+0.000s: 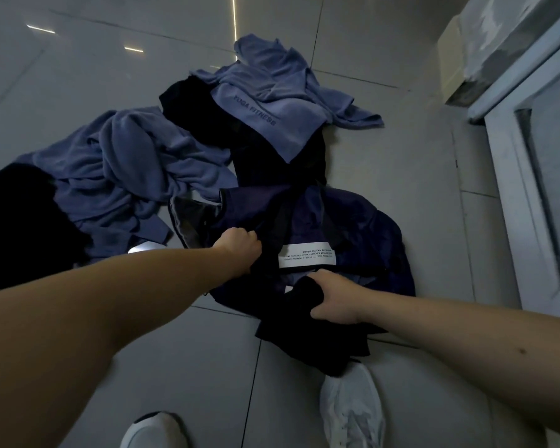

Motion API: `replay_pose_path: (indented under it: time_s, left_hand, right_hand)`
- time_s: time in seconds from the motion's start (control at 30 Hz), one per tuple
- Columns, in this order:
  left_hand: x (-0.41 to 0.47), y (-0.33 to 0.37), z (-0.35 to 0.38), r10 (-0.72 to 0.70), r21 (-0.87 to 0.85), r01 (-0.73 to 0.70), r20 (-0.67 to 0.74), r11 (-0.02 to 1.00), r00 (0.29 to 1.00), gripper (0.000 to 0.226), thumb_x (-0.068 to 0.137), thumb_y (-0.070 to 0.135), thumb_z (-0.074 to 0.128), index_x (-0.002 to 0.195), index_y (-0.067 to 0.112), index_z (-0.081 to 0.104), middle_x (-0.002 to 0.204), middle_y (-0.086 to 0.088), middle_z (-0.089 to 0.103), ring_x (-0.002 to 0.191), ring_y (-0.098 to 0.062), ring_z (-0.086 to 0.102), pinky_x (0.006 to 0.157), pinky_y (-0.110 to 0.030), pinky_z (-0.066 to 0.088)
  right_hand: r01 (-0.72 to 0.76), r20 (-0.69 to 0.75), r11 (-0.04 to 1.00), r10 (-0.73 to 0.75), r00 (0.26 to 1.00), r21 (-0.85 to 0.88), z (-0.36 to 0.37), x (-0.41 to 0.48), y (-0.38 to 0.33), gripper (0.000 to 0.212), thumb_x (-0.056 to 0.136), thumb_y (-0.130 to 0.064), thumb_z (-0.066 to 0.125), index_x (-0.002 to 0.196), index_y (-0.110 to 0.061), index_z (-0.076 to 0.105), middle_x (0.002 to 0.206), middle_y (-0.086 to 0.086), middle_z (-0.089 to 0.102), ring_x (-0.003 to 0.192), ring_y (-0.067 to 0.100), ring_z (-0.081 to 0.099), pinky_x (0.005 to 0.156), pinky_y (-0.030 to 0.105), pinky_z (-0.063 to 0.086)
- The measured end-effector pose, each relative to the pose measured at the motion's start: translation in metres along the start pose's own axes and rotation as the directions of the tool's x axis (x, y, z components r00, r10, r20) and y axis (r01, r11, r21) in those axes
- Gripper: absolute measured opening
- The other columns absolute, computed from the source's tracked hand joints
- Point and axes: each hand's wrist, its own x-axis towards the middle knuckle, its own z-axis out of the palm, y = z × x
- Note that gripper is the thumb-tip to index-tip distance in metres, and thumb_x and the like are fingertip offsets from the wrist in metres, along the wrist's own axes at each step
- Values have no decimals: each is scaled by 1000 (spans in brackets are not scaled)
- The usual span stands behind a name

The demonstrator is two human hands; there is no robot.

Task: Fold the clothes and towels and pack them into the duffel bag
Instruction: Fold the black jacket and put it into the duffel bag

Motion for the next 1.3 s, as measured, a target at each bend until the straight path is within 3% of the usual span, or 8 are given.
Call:
replay_pose_path:
  time_s: [0.2,0.43,0.63,0.8,1.0,1.13,1.2,1.3]
  left_hand:
    - [-2,9,5,27,74,-29,24,997,999,27,100,20,50,124,13,60,119,-10,54,101,-29,59,67,-36,43]
    - [-4,7,14,-20,-10,20,-4,1000,1000,33,102,30,47,127,13,60,125,-9,51,105,-30,53,68,-37,38]
    - [-1,21,16,-35,5,35,2,999,999,32,100,6,44,129,9,58,128,-11,52,113,-32,51,70,-37,41]
    - [-1,6,11,-95,-207,98,23,973,995,27,98,14,47,122,13,59,122,-6,57,112,-28,50,72,-37,40]
    - [-30,-27,-40,-240,-677,127,-75,724,968,21,99,25,42,79,18,38,77,-7,51,63,-26,47,57,-35,39]
    - [-44,-40,-70,-371,-818,161,-68,552,926,26,104,21,40,79,12,41,74,-9,44,58,-19,35,62,-37,33]
    - [-44,-42,-61,-528,-871,233,-35,432,849,28,101,21,42,75,14,46,72,-5,47,57,-12,36,67,-36,36]
    - [-46,-39,-40,-531,-877,311,78,366,844,24,103,17,39,99,9,61,79,-6,51,64,-11,41,64,-28,39]
  right_hand:
    - [73,-25,997,-74,997,-35,8,-3,3,38,77,-29,71,111,-34,54,116,-6,48,106,14,55,93,32,52]
    - [71,-45,997,-71,996,-2,7,-5,1,40,76,-28,71,110,-36,52,116,-7,48,108,14,53,92,29,49]
    - [68,-79,997,-66,995,21,5,-9,0,49,76,-25,72,122,-30,56,115,-7,50,109,14,53,90,24,46]
    - [73,-68,995,-68,995,68,-4,-11,-4,36,76,-19,71,111,-24,62,108,-7,62,98,12,62,84,29,55]
    - [68,-30,990,-65,997,123,-13,-19,-3,32,75,-18,70,105,-25,63,95,-4,68,85,11,67,74,28,59]
    - [78,-66,988,-70,995,131,-15,-31,-4,24,75,-16,70,95,-26,62,91,-4,67,82,11,66,68,20,54]
    - [74,-84,986,-62,995,152,-14,-38,-4,23,75,-15,70,94,-24,63,90,-3,68,81,10,66,67,20,54]
    - [69,-65,988,-61,996,136,-9,-43,-4,27,75,-14,69,101,-21,64,93,-5,68,83,8,65,64,15,50]
